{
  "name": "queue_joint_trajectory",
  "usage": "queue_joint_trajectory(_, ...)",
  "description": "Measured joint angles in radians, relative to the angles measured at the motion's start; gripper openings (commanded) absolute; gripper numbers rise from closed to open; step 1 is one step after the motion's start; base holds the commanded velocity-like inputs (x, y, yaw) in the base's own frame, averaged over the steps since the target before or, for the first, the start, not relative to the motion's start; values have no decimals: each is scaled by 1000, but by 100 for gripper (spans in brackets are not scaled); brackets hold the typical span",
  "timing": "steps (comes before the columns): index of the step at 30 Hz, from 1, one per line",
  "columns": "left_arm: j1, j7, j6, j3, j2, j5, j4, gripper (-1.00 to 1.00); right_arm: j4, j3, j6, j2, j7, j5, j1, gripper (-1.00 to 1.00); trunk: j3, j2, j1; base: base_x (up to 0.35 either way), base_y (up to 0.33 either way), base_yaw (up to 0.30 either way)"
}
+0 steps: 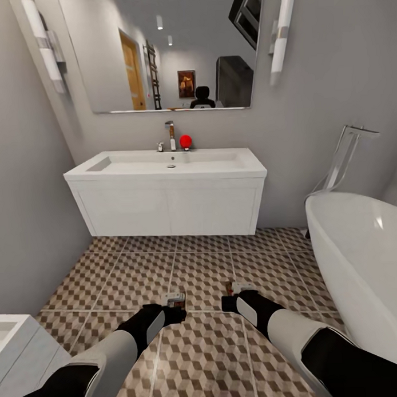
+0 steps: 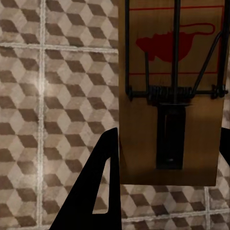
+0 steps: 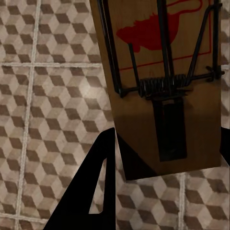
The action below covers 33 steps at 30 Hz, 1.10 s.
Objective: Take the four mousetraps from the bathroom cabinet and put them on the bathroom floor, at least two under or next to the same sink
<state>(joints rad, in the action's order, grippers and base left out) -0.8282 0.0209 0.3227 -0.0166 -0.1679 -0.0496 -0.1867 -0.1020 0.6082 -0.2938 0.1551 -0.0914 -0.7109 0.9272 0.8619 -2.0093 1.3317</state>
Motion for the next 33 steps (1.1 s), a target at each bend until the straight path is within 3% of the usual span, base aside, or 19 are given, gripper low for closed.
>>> queue_joint_trajectory(8, 0, -1, -4, 0, 2, 5, -1, -100, 0, 6, 17, 1, 1, 1, 0, -100, 38, -56, 31, 0, 0, 0)
queue_joint_trajectory(16, 0, -1, -4, -1, 4, 5, -7, -100, 1, 38, 19, 2, 1, 0, 0, -100, 75, -112, 61, 0, 0, 0)
queue_joint_trajectory(26, 0, -1, -5, -4, 5, 2, -48, -100, 1, 50, 19, 2, 1, 0, 0, -100, 107, -175, 96, 0, 0, 0)
queue_joint_trajectory(28, 0, -1, -15, -4, 5, 2, -49, -100, 1, 50, 19, 2, 1, 0, 1, -100, 107, -175, 96, 0, 0, 0)
queue_joint_trajectory(29, 0, 0, -63, -5, 5, 2, -50, -100, 1, 50, 19, 2, 1, 0, 1, -100, 107, -175, 96, 0, 0, 0)
queue_joint_trajectory(33, 0, 0, -114, -5, 5, 1, -49, -100, 1, 52, 19, 2, 1, -1, 1, -100, 107, -175, 96, 0, 0, 0)
